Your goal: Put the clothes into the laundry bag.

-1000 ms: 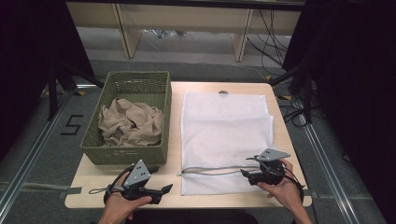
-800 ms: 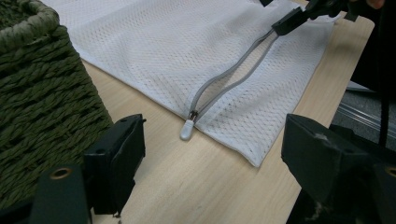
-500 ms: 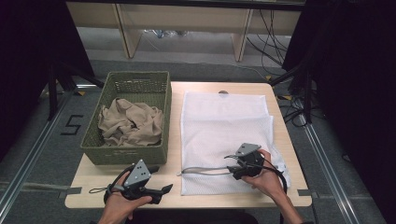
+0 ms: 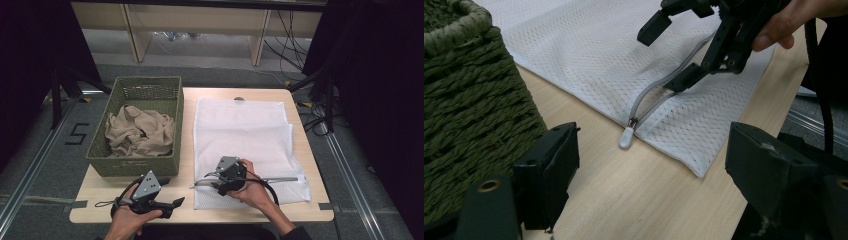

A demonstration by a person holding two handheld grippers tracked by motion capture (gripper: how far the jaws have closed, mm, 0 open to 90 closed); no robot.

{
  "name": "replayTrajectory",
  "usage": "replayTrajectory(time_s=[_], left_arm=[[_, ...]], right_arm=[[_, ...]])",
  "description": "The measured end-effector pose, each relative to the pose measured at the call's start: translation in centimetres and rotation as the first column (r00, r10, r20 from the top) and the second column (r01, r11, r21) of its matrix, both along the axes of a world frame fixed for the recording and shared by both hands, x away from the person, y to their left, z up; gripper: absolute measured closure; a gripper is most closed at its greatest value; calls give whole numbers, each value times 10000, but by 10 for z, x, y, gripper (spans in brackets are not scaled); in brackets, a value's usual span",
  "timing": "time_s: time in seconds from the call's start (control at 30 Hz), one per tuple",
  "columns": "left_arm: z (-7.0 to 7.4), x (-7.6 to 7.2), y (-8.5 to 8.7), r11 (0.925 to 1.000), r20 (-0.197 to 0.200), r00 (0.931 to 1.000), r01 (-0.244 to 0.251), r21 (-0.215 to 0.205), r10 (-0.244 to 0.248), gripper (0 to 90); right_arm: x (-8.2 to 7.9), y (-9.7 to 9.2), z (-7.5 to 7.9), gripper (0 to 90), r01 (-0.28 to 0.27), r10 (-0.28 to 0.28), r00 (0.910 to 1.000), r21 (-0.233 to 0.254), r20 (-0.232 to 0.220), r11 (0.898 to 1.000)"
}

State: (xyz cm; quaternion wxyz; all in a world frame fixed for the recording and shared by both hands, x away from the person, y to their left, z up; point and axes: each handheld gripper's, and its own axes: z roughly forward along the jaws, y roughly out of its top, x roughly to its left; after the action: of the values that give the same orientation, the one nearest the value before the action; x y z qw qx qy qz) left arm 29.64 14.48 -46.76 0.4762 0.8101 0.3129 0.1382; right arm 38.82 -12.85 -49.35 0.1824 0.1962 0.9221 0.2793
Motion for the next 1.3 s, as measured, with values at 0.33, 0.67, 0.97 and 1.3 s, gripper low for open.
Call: replayTrajectory(time_s=[0.33,0.67,0.97,1.3], left_arm=[[0,0,0,9997,-62,10000,-43,-239,42,215],[1,1,2,9998,44,10000,5,186,-6,215],[1,1,1,9999,-52,10000,-5,-122,4,216],[2,2,3,10000,109,9999,25,24,-26,222]], right_arm=[[10,3,-2,302,609,-536,9946,-805,891,9949],[34,-52,5,552,1536,-1470,9870,-1117,654,9818],[45,-84,8,760,1686,-1693,9856,-997,8,9806],[46,-86,16,880,1757,-1760,9844,-624,7,9825]])
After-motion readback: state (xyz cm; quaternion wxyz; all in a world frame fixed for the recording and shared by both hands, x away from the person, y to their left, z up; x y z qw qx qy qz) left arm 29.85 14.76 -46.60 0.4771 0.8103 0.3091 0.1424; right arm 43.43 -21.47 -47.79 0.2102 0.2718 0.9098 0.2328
